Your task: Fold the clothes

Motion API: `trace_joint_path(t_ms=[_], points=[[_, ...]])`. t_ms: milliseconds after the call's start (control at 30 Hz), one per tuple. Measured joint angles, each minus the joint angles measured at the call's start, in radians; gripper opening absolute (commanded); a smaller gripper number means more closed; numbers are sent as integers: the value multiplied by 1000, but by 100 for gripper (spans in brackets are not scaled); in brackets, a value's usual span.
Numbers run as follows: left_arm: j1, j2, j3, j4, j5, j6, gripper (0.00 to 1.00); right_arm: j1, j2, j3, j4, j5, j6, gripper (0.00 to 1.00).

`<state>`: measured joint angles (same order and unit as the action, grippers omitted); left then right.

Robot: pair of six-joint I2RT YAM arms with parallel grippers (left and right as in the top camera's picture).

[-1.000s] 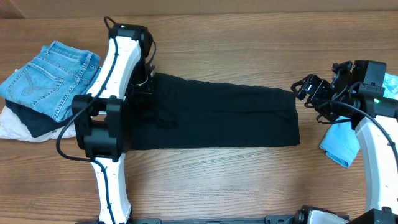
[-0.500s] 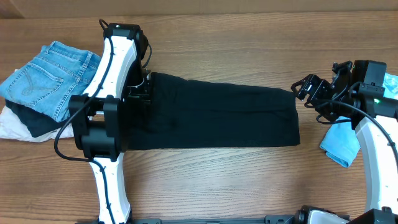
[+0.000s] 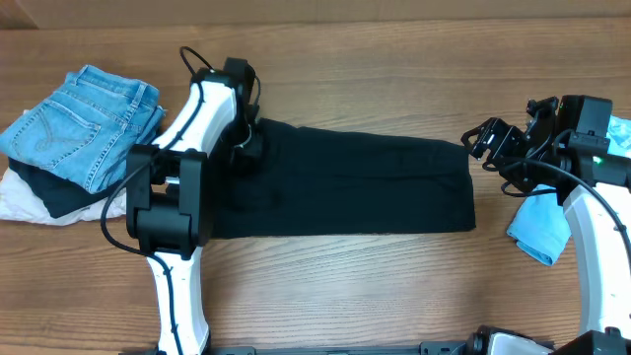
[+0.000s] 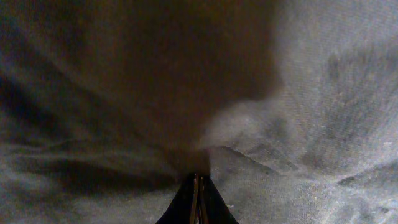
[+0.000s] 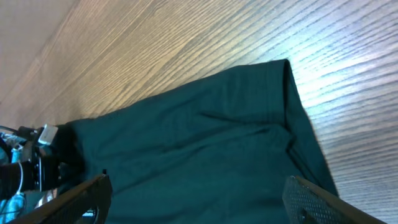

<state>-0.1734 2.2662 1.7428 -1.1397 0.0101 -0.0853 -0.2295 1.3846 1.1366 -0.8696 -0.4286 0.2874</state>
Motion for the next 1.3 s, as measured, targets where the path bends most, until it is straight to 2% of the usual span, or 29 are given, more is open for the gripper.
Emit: trace_joint_path(t_ms=[267,467,633,1000,1100,1133,1167,1200,1233,1300], points=[[-8,-5,-38,-336,20,-35,4,0,0,0,2,1,0,92],[16,-13,-19,-321,16,-40,4,0,0,0,2,0,0,93],[5,-18,-23,-378,16,-40,4,0,0,0,3,2,0,92],[-181,-42,-43,-451,60,-74,4,0,0,0,1,26,0,93],[-242,-56,-44,-438,-31,-150,4,0,0,0,1,27,0,92],[-250,-63,-45,-427,-60,-170,4,0,0,0,1,27,-1,81],[-252,-77,-47,-407,-102,-194,4,0,0,0,2,27,0,34],[-248,-97,-48,-389,-140,-211,4,0,0,0,6,25,1,11],[-239,-119,-50,-365,-166,-224,4,1,0,0,15,23,-1,4],[-196,-186,-50,-307,-207,-246,4,16,3,0,58,10,1,4]])
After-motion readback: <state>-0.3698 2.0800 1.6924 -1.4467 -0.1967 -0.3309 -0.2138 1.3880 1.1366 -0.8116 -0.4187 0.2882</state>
